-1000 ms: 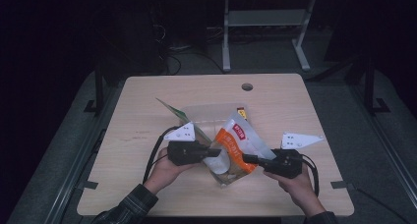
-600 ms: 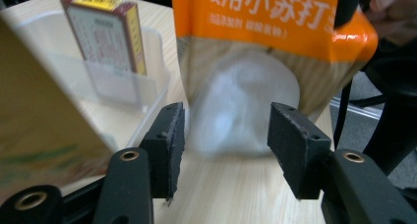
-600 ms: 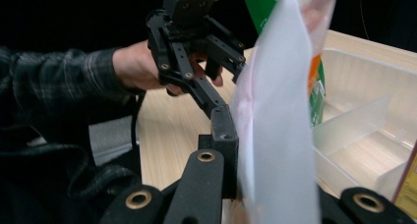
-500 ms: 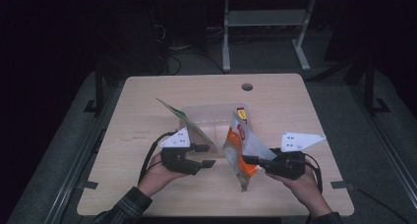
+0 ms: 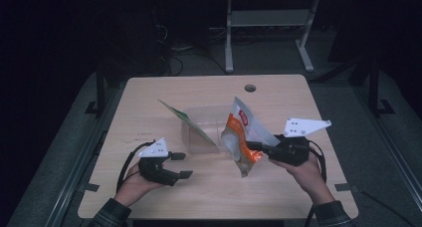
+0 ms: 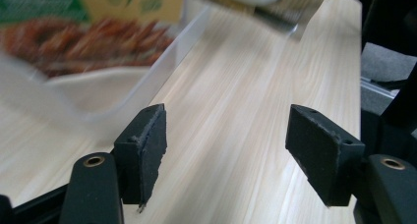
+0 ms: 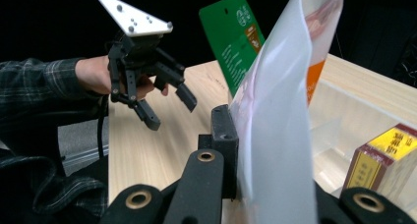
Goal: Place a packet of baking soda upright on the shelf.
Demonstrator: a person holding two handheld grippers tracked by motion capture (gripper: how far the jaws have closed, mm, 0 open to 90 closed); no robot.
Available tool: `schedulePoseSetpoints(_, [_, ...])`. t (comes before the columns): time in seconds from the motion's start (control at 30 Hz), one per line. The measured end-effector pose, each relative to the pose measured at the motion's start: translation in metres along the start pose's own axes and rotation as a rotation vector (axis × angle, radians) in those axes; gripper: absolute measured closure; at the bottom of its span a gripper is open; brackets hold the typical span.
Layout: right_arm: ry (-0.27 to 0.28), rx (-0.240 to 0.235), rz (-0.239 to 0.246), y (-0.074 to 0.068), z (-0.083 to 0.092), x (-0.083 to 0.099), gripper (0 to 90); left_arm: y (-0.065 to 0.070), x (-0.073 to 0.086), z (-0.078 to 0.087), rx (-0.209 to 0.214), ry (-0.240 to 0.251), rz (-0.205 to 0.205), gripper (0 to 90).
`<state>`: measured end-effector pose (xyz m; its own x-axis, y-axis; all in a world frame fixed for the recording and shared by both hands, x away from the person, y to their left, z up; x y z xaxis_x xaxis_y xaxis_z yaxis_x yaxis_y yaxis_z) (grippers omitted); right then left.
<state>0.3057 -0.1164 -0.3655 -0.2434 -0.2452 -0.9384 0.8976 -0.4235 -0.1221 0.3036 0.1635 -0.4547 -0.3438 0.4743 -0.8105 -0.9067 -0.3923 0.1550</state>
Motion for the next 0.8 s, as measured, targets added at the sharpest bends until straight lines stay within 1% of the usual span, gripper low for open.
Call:
schedulePoseSetpoints(0.03, [0.0,0.0,0.0,0.0,0.0,0.0,90.0,0.0,0.0,0.0,0.0,0.0,0.0,30.8])
schedulePoseSetpoints(0.07, [0.001,0.006,0.001,0.004,-0.003,-0.003,90.0,-0.003,0.005,0.004,-0.007,-0.001,0.013,30.6])
schedulePoseSetpoints(0.1, [0.001,0.006,0.001,0.004,-0.003,-0.003,90.0,-0.003,0.005,0.004,-0.007,-0.001,0.013,30.3])
schedulePoseSetpoints(0.13, [-0.001,0.013,-0.001,0.007,-0.004,-0.006,90.0,-0.008,0.012,0.009,-0.025,-0.023,-0.002,30.2])
schedulePoseSetpoints(0.17, [-0.001,0.013,-0.001,0.007,-0.004,-0.006,90.0,-0.008,0.012,0.009,-0.025,-0.023,-0.002,30.0])
schedulePoseSetpoints(0.2, [-0.003,0.018,-0.005,0.01,-0.005,-0.009,90.0,-0.012,0.02,0.012,-0.035,-0.031,0.015,29.3])
schedulePoseSetpoints(0.23, [-0.003,0.019,-0.006,0.011,-0.005,-0.011,90.0,-0.015,0.023,0.013,-0.042,-0.033,0.022,29.1])
schedulePoseSetpoints(0.27, [0.0,0.023,-0.003,0.013,-0.006,-0.013,90.0,-0.015,0.023,0.013,-0.042,-0.033,0.022,28.8])
schedulePoseSetpoints(0.3, [0.0,0.023,-0.003,0.013,-0.006,-0.013,90.0,-0.018,0.026,0.015,-0.054,-0.044,0.018,28.8])
schedulePoseSetpoints(0.33, [-0.001,0.027,-0.005,0.015,-0.007,-0.016,90.0,-0.021,0.029,0.017,-0.062,-0.047,0.023,27.6])
schedulePoseSetpoints(0.4, [0.001,0.033,-0.004,0.018,-0.008,-0.019,90.0,-0.024,0.032,0.02,-0.065,-0.041,0.038,27.0])
schedulePoseSetpoints(0.47, [0.002,0.04,0.001,0.022,-0.01,-0.023,90.0,-0.027,0.034,0.022,-0.067,-0.041,0.041,26.0])
schedulePoseSetpoints(0.53, [0.001,0.049,0.004,0.025,-0.012,-0.026,90.0,-0.029,0.035,0.024,-0.067,-0.046,0.033,25.1])
schedulePoseSetpoints(0.57, [0.001,0.052,0.002,0.027,-0.013,-0.028,90.0,-0.031,0.037,0.025,-0.07,-0.045,0.042,24.9])
schedulePoseSetpoints(0.6, [0.004,0.051,0.004,0.028,-0.014,-0.031,90.0,-0.033,0.038,0.026,-0.072,-0.049,0.041,24.6])
schedulePoseSetpoints(0.63, [0.001,0.058,0.008,0.03,-0.015,-0.033,90.0,-0.034,0.038,0.027,-0.075,-0.047,0.052,24.2])
schedulePoseSetpoints(0.67, [0.001,0.058,0.008,0.03,-0.015,-0.033,90.0,-0.034,0.038,0.027,-0.075,-0.047,0.052,24.0])
schedulePoseSetpoints(0.7, [-0.004,0.061,0.016,0.034,-0.017,-0.037,90.0,-0.037,0.039,0.027,-0.073,-0.04,0.063,23.1])
schedulePoseSetpoints(0.77, [-0.004,0.063,0.018,0.035,-0.017,-0.039,90.0,-0.038,0.039,0.026,-0.074,-0.033,0.066,21.2])
schedulePoseSetpoints(0.8, [-0.007,0.07,0.021,0.039,-0.02,-0.042,90.0,-0.038,0.041,0.025,-0.076,-0.034,0.072,20.3])
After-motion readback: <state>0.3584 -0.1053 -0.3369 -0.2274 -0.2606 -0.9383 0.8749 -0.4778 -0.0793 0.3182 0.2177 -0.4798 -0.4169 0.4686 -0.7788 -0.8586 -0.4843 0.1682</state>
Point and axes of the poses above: each handheld gripper's, and its own axes: z roughly backward along the jaws, x roughly out of its underside, y roughly to its right, the point moved 7 cm from there along -z, roughly forward along the jaws, and after that the axes turned 2 degrees about x, right-handed, at the moved point
